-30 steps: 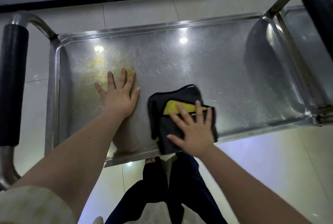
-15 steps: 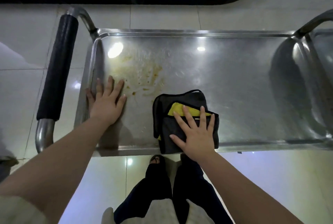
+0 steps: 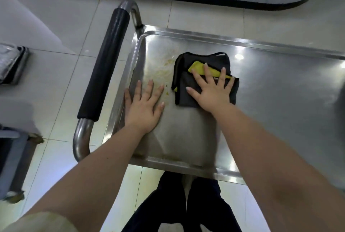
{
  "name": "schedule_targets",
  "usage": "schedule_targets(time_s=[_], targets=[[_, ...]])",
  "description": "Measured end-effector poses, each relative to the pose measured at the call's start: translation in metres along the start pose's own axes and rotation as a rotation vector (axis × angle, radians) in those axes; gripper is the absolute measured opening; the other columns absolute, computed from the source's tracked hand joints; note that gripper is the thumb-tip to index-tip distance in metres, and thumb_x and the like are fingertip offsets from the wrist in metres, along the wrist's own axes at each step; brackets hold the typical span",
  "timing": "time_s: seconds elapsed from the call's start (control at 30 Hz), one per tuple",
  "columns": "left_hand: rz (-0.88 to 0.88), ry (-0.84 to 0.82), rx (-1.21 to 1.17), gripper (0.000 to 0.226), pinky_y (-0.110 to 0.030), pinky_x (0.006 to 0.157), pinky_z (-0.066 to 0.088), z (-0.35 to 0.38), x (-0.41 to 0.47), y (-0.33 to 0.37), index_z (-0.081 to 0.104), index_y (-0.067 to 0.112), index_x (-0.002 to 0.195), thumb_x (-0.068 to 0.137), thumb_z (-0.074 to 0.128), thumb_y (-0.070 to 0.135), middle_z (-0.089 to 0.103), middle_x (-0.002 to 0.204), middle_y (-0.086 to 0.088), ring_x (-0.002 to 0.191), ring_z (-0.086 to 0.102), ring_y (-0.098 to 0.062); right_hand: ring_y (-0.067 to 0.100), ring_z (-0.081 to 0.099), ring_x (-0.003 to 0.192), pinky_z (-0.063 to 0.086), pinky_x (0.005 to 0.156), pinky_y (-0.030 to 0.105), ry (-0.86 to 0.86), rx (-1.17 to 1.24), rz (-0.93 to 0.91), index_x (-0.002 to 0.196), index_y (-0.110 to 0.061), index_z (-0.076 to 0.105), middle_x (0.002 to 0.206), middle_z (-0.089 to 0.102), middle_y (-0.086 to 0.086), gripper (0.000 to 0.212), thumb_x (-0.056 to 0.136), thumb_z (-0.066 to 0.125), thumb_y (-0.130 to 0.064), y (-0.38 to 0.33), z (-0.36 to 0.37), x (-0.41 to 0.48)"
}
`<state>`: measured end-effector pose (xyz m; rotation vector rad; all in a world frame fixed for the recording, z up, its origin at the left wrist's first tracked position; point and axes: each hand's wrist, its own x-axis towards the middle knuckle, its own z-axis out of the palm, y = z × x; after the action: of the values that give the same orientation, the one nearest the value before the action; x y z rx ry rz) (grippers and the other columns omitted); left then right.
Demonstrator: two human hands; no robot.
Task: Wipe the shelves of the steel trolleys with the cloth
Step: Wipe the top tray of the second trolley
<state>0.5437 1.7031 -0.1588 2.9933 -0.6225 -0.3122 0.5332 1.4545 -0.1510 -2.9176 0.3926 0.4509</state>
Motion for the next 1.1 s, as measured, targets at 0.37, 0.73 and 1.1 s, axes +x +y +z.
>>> schedule_targets(time_s=[0.37,0.73,1.1], targets=[[0.005,0.033,-0.006,0.060,-0.056,0.118,-0.009,0.002,0.002,-0.002,-0.003,0.047,0.154,0.096,0.008,0.058,-0.005,0.165,0.008,0.151,-0.011,-0.023,0.049,0.000,0.146,0.004,0.110,0.073,0.039,-0.043,-0.176,0.153,-0.044,0.019,0.164,0.015,-0.004,0.070,0.090,0.022,-0.075,-0.017,0.053,-0.170],[0.002,0.045,-0.033,0.058,-0.058,0.117,-0.008,0.004,0.001,-0.003,-0.005,0.048,0.153,0.097,0.007,0.058,-0.006,0.165,0.009,0.150,-0.014,-0.024,0.043,-0.020,0.145,-0.013,0.110,0.068,0.073,-0.015,0.082,0.147,-0.058,-0.005,0.162,-0.013,-0.016,0.072,0.080,0.005,-0.085,-0.006,0.003,0.003],[-0.001,0.049,-0.030,0.057,-0.059,0.117,-0.005,0.006,0.002,-0.002,-0.003,0.048,0.153,0.098,0.009,0.057,-0.004,0.165,0.009,0.151,-0.011,-0.024,0.041,-0.012,0.147,-0.007,0.114,0.065,0.040,-0.083,-0.060,0.151,-0.052,0.006,0.165,-0.001,-0.009,0.080,0.079,-0.001,-0.085,-0.011,-0.009,0.010]])
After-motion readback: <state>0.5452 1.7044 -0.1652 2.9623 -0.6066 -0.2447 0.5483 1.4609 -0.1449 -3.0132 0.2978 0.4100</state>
